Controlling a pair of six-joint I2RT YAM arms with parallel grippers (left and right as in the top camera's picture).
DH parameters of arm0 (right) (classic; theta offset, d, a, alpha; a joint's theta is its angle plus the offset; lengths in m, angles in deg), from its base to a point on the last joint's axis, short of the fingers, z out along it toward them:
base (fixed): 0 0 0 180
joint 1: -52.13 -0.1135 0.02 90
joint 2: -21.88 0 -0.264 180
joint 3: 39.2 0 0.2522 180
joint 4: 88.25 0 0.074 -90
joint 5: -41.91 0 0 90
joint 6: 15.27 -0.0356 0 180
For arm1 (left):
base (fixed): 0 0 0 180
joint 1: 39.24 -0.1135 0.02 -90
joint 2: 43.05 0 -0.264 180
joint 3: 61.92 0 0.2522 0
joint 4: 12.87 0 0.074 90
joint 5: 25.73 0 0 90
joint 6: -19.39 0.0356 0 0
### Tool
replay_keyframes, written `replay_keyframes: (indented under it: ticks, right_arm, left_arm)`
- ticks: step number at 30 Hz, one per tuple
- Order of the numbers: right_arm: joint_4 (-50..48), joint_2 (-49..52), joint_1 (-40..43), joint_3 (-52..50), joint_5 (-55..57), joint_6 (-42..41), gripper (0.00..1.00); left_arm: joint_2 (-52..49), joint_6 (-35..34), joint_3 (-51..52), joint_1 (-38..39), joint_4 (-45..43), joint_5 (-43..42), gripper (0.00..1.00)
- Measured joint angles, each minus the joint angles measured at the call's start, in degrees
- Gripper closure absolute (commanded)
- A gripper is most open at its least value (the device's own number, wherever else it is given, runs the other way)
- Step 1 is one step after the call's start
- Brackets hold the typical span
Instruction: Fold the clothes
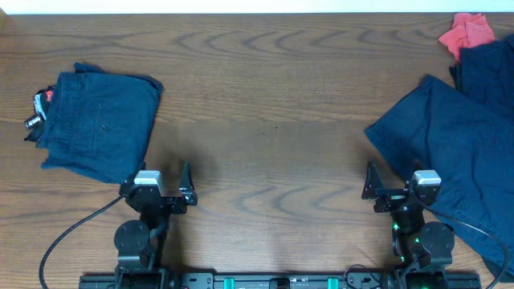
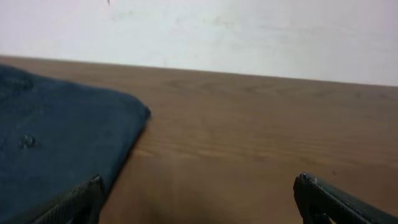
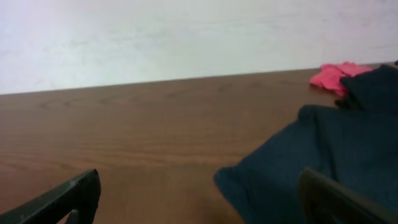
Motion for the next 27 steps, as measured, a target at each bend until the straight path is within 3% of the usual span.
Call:
replay_keyframes:
  ticks: [8,19,27]
  right_arm:
    - [9.42,10.73,0.0,10.03,3.02,-0.15,0.01]
    - [22.12,53.57,0.22,37.68,5.73,0.83,0.01]
    - [19.21,76.28,1.14,44.7,7.63,1.64,0.01]
  left_arm:
    - [-13.09,-1.99,-13.05,0.02,10.86,-0.39,0.02]
    - [-49.7,-2.86,-41.68,0.07,35.39,-0.81,0.02]
    - [-63.04,-3.15,-44.87,0.09,38.8,-1.07,0.02]
